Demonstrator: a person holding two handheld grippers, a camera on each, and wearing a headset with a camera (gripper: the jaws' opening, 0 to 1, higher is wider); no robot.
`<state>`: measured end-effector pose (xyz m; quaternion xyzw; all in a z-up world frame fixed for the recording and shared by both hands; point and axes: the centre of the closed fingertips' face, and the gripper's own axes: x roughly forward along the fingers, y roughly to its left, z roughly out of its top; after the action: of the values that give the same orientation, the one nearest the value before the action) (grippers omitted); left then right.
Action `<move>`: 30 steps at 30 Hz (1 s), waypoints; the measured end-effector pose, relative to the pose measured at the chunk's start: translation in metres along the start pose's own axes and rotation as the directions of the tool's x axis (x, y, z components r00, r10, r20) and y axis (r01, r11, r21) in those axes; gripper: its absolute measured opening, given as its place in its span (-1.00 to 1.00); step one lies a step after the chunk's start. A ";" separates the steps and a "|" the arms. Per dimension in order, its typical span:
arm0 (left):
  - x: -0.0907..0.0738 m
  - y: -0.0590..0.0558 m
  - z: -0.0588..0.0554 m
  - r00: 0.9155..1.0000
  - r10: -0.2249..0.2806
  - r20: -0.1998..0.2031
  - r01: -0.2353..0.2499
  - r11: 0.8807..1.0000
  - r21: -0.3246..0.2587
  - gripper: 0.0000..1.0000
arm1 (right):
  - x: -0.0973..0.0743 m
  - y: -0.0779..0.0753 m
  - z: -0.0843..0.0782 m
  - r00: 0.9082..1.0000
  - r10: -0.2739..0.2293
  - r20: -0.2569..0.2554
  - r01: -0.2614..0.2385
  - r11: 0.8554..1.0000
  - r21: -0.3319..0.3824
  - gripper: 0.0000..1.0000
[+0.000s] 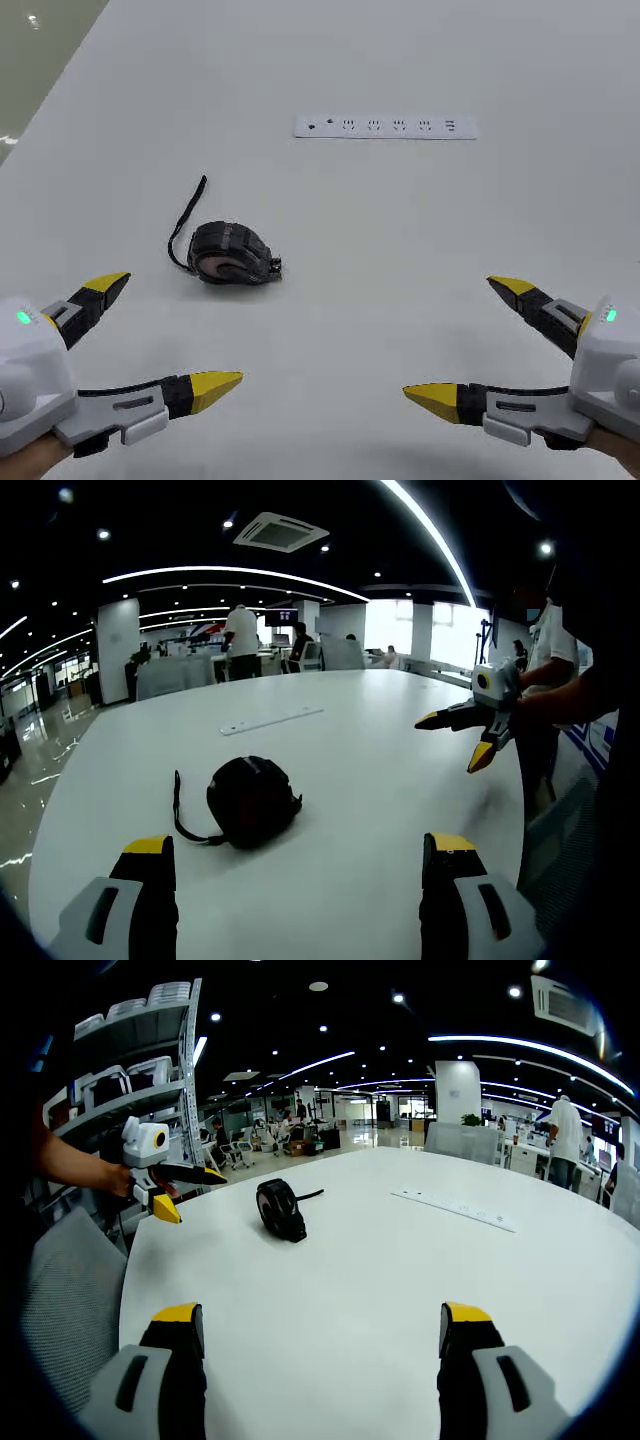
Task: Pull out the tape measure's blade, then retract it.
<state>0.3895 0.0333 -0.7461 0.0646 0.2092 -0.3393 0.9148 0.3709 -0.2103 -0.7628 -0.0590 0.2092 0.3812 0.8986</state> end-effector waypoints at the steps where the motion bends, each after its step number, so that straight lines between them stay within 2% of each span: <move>1: 0.000 0.000 0.000 1.000 0.000 0.000 0.000 1.000 -0.001 1.00 | 0.000 0.000 0.000 1.000 0.000 -0.001 0.000 1.000 -0.001 1.00; 25: 0.003 -0.001 -0.002 1.000 -0.005 -0.007 0.005 1.000 0.002 1.00 | -0.002 -0.001 -0.003 1.000 -0.003 -0.012 0.003 1.000 0.009 1.00; 28: 0.003 -0.001 0.002 1.000 0.003 0.009 -0.003 1.000 -0.006 1.00 | -0.001 -0.001 -0.003 1.000 -0.003 -0.014 0.003 1.000 0.010 1.00; 30: 0.002 0.004 0.005 0.999 0.029 0.022 -0.029 0.999 0.013 1.00 | 0.000 -0.001 -0.003 1.000 0.000 -0.013 0.000 1.000 0.012 1.00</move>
<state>0.3952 0.0340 -0.7427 0.0700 0.1960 -0.3282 0.9214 0.3704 -0.2117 -0.7654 -0.0563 0.2171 0.3795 0.8976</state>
